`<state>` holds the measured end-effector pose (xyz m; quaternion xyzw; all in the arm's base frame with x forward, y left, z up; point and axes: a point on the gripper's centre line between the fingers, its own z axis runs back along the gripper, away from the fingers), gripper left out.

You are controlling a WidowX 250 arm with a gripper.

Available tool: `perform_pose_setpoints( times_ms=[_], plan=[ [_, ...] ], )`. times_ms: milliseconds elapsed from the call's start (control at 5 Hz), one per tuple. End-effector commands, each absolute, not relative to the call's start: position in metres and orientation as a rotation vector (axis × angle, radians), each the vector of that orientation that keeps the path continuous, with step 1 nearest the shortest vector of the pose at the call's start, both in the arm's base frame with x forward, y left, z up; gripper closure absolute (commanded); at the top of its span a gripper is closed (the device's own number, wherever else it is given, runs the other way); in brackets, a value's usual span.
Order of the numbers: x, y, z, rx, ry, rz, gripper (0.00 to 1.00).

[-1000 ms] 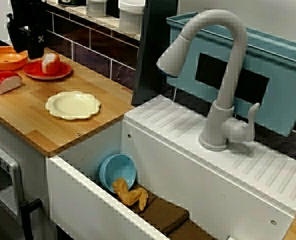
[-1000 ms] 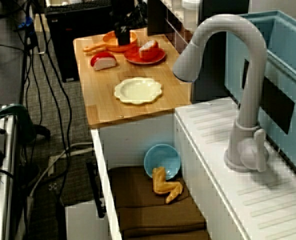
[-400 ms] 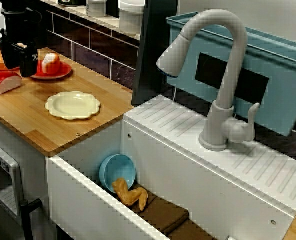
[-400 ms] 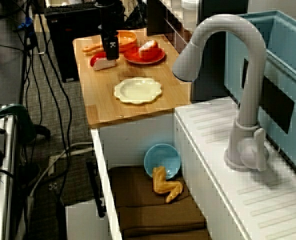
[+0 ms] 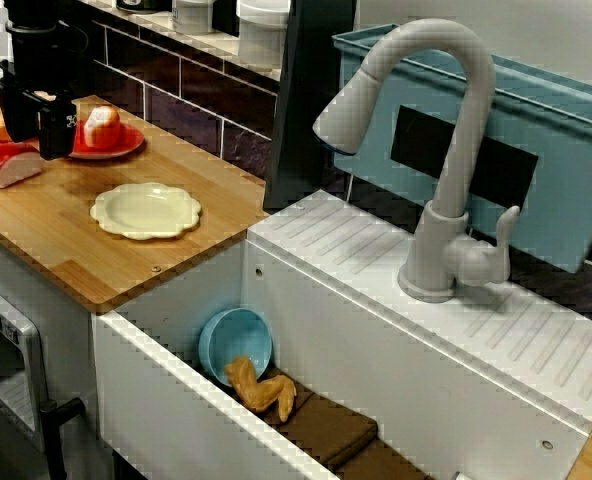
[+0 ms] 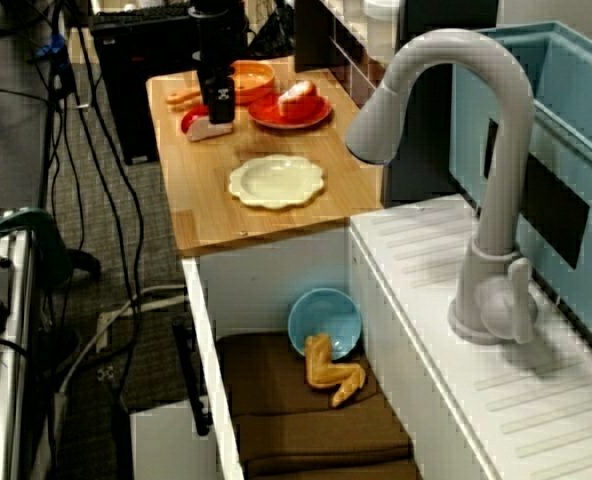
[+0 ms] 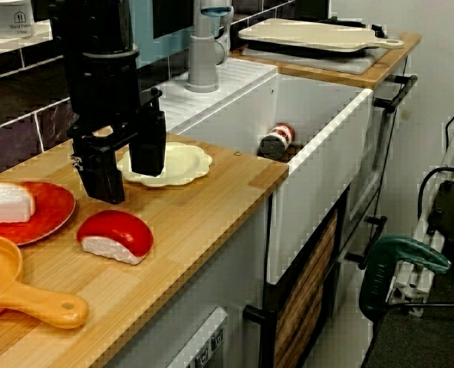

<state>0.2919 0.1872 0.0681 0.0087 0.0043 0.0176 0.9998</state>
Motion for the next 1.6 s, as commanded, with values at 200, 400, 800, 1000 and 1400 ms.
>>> perform_pose_setpoints(
  times_ms=[200,400,800,1000,1400],
  plan=[
    [0.276,0.22,0.096,0.072,-0.066,0.12,0.0],
    [0.274,0.224,0.093,0.078,-0.057,0.132,0.0],
    [0.275,0.228,0.081,0.066,-0.051,0.209,0.0],
    [0.276,0.228,0.075,0.073,-0.059,0.277,0.0],
    [0.279,0.235,0.059,0.078,-0.059,0.319,0.0]
  ],
)
